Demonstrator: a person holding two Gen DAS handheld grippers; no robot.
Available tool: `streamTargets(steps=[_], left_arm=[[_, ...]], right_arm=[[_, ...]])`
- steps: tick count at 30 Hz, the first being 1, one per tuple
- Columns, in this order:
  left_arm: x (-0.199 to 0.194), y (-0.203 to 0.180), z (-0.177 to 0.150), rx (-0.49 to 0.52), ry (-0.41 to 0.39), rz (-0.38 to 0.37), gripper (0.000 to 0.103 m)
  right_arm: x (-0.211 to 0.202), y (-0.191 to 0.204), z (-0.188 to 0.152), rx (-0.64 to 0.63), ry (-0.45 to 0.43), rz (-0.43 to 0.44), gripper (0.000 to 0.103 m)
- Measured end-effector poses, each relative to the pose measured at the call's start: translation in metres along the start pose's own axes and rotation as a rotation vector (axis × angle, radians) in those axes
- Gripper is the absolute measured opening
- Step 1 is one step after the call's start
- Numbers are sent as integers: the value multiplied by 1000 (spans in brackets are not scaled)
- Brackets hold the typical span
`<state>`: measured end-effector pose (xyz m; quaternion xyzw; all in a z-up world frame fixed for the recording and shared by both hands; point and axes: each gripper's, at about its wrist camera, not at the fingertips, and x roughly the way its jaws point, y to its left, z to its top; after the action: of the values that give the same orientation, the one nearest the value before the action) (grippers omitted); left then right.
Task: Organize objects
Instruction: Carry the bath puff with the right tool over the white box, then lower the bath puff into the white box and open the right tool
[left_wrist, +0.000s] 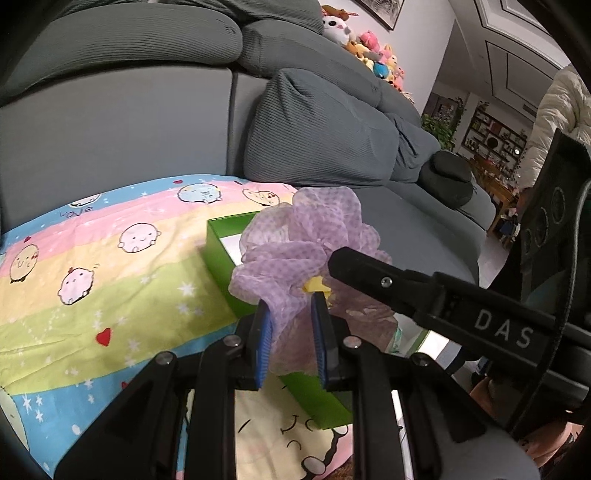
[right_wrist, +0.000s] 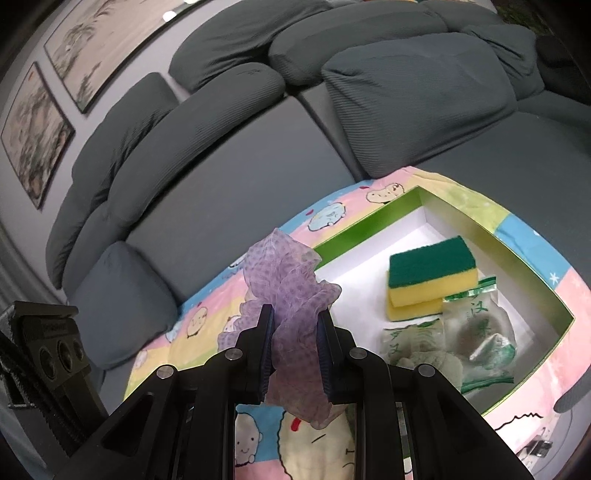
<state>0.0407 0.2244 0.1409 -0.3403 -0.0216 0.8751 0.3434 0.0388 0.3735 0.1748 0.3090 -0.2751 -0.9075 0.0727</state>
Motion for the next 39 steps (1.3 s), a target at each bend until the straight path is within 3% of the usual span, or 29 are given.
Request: streamTargets(steps=[16, 39], left_arm=[[48, -12, 7, 17, 108, -36, 17], [105, -9, 3, -43, 266, -69, 17]], right_arm=[[11, -47, 10, 119, -17, -116, 24], [39, -97, 7, 247, 61, -253, 24]])
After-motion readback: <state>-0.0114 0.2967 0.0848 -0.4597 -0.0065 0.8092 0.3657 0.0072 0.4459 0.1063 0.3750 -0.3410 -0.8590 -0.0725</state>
